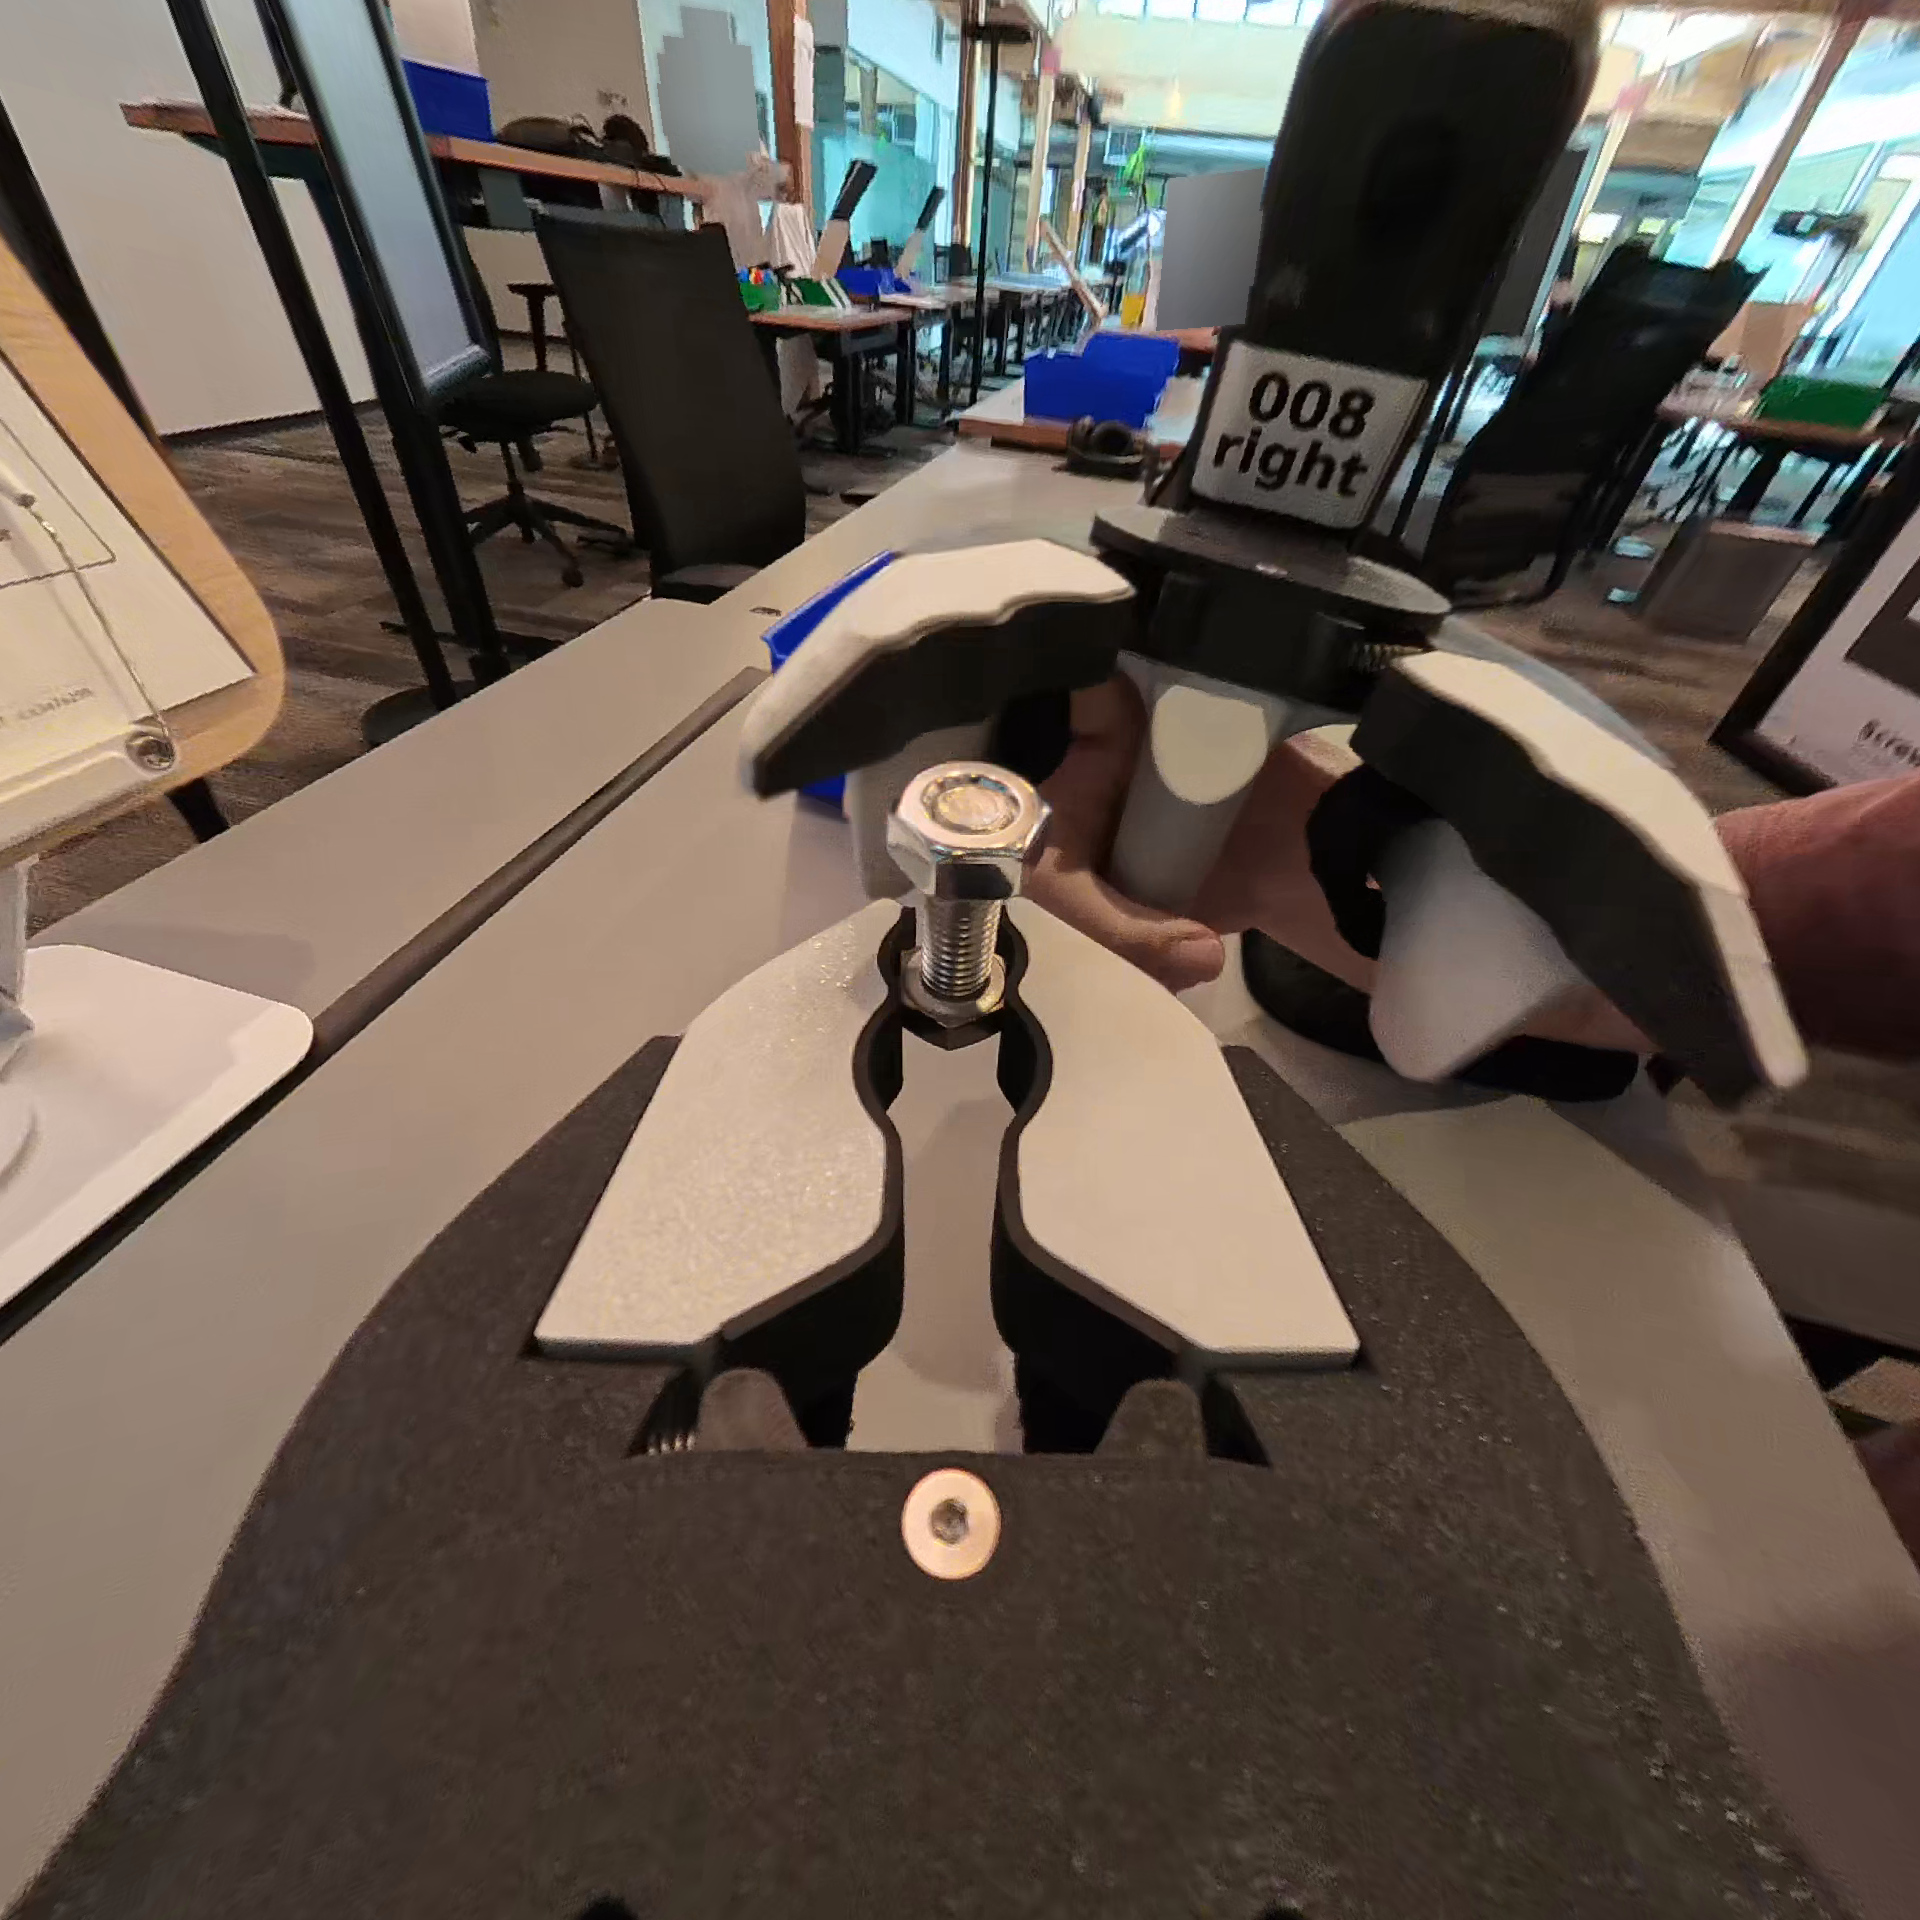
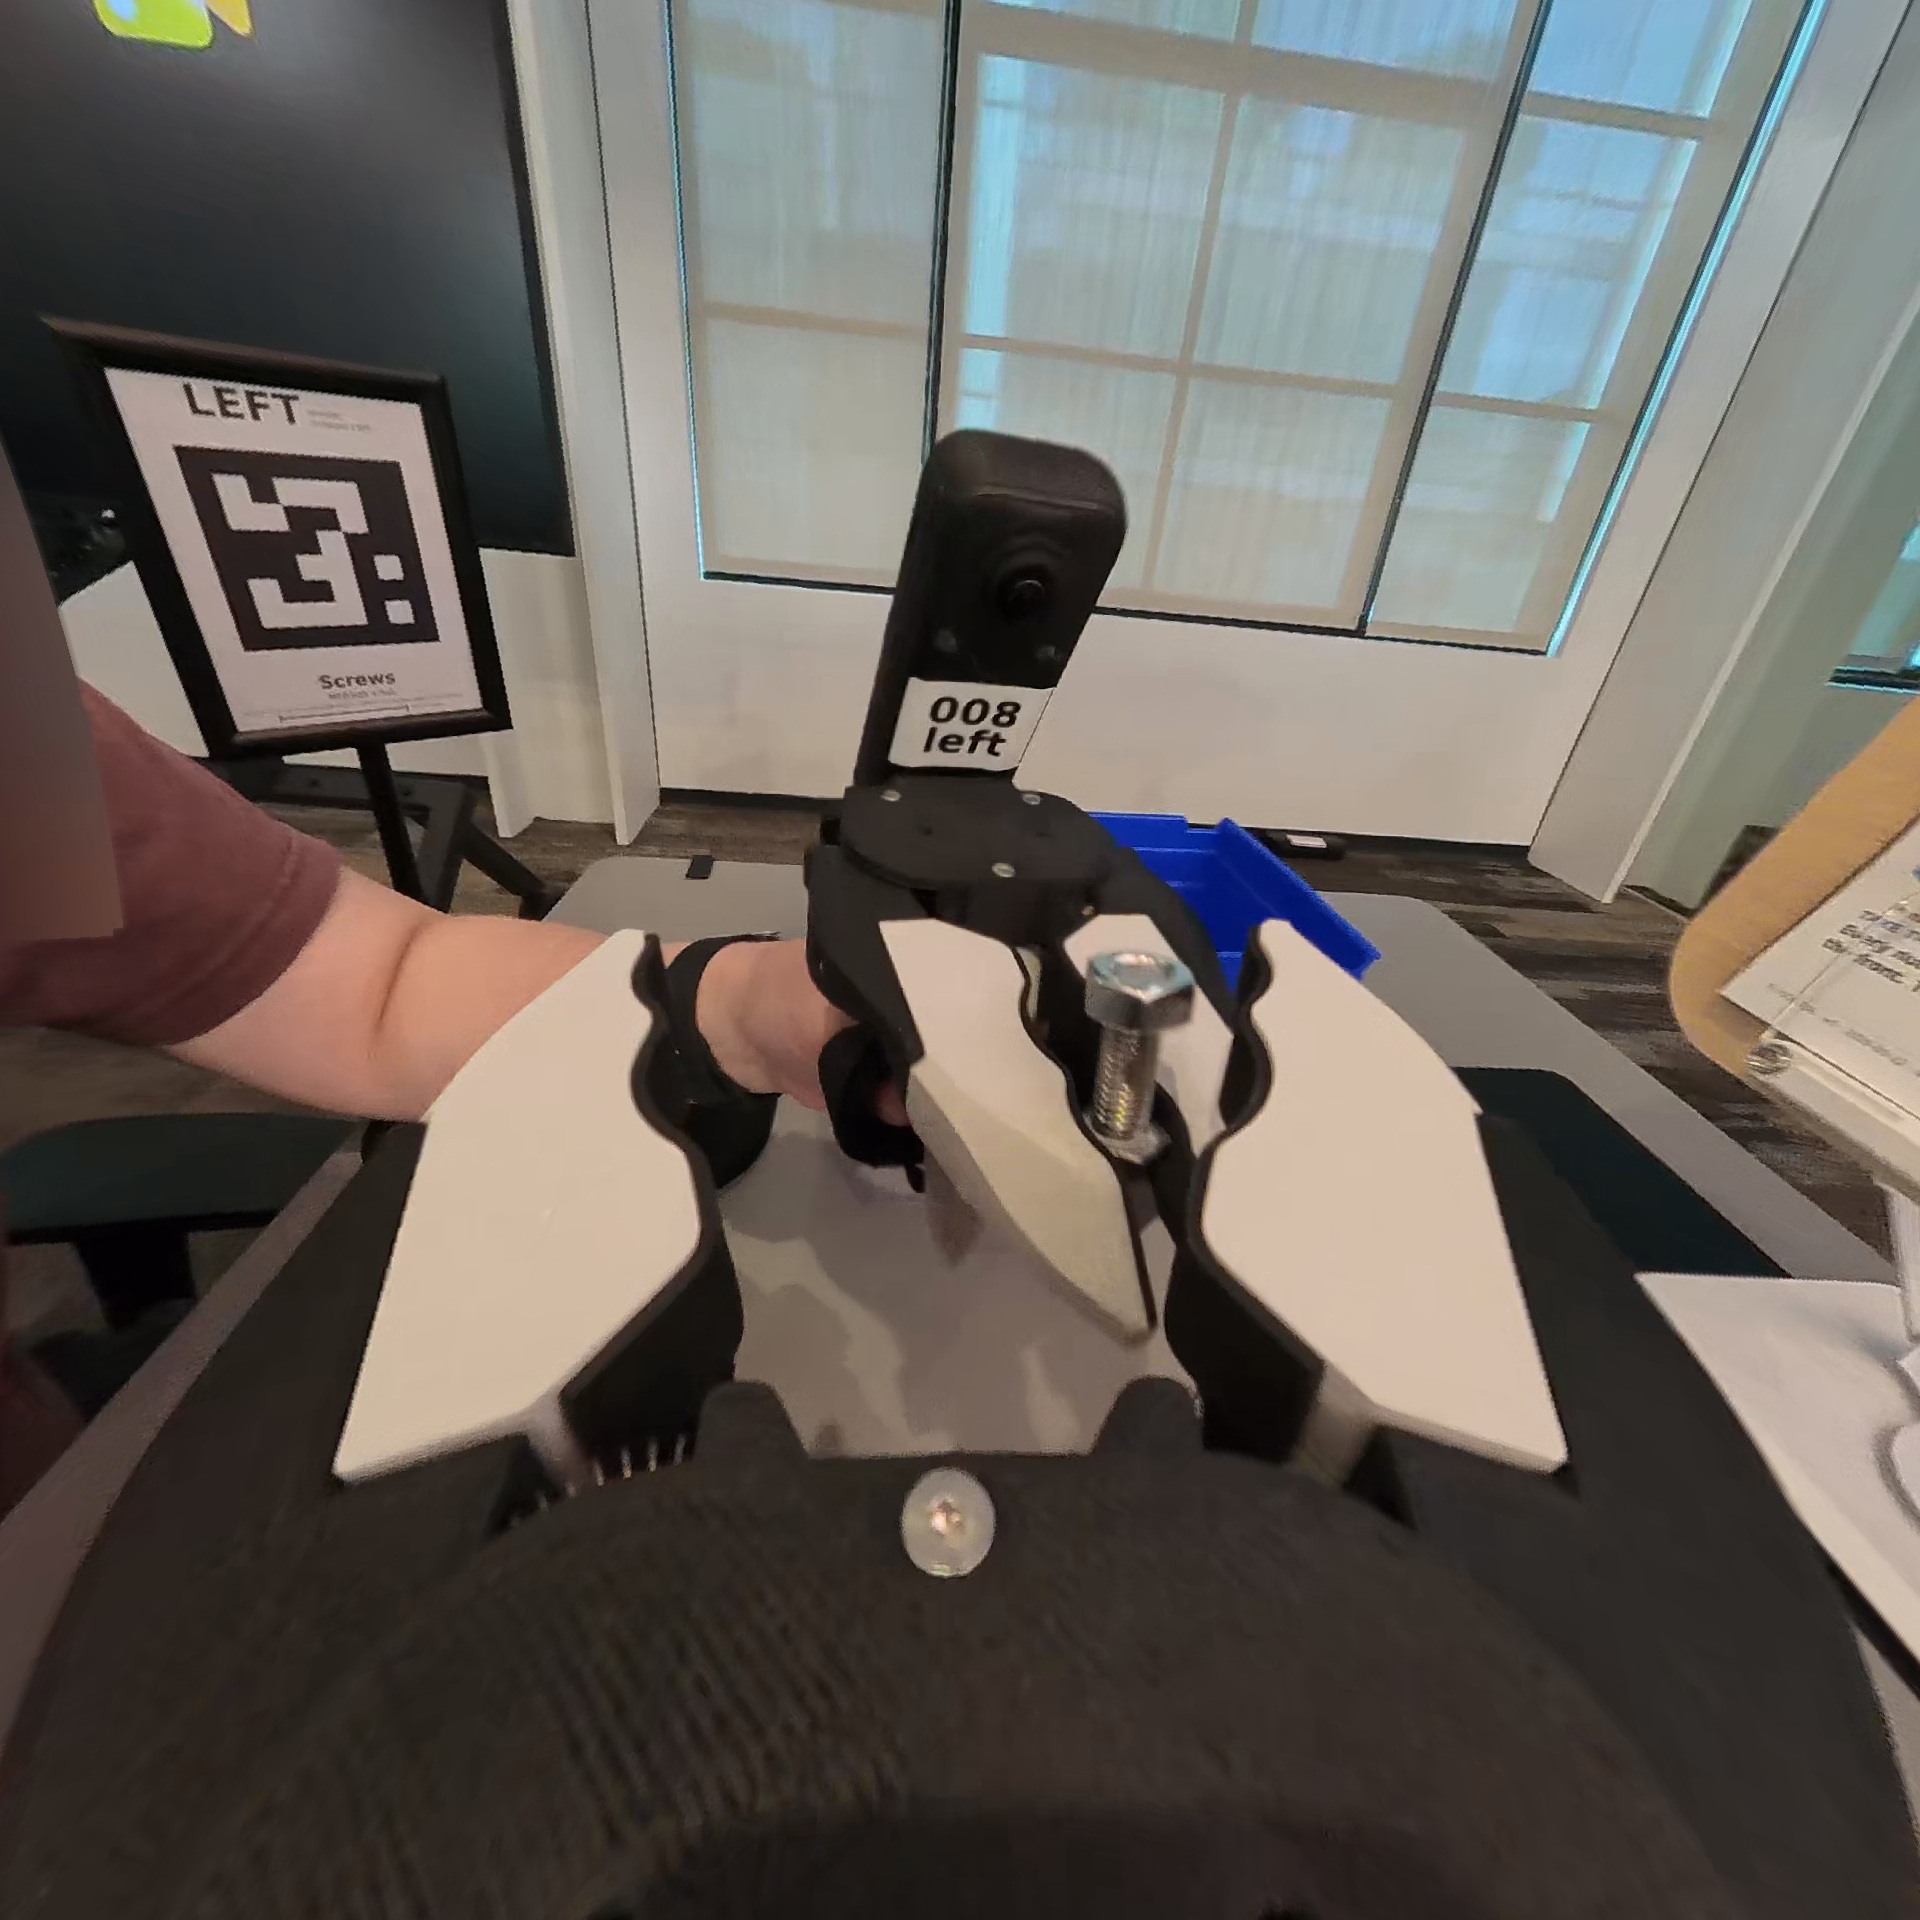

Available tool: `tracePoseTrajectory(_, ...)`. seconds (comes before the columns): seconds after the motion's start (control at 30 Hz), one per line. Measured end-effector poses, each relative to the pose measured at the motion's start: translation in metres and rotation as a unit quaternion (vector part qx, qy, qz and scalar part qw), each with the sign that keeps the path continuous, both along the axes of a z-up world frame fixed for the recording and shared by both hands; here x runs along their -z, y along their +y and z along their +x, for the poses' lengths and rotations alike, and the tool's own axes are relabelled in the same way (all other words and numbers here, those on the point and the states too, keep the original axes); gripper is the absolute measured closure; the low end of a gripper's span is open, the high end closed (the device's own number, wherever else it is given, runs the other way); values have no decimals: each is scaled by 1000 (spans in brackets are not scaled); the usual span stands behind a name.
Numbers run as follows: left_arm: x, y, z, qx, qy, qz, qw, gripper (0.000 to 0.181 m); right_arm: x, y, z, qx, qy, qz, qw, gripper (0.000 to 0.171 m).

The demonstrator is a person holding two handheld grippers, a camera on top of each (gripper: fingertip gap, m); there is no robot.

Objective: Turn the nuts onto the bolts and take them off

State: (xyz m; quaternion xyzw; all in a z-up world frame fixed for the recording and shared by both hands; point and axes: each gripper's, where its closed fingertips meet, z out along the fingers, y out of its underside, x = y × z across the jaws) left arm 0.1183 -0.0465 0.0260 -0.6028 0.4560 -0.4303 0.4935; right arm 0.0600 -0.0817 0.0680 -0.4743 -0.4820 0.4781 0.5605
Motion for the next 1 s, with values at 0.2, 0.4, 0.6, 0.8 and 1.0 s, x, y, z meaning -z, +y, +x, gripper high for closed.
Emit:
tracePoseTrajectory(0.2,7,4,-1,-19,39,16,999,168,6,-3,2,-6,-37,17,999,76)
tracePoseTrajectory(0.4,9,8,-10,-28,67,18,997,168,-4,15,24,31,-32,24,999,109)
tracePoseTrajectory(0.6,25,-8,2,5,129,34,991,168,12,24,29,57,-96,56,992,134)
tracePoseTrajectory(0.8,21,-12,5,13,118,24,993,168,21,19,23,21,-100,27,994,149)
tracePoseTrajectory(1.0,13,-15,4,21,92,8,995,168,21,19,20,8,-78,-4,997,158)
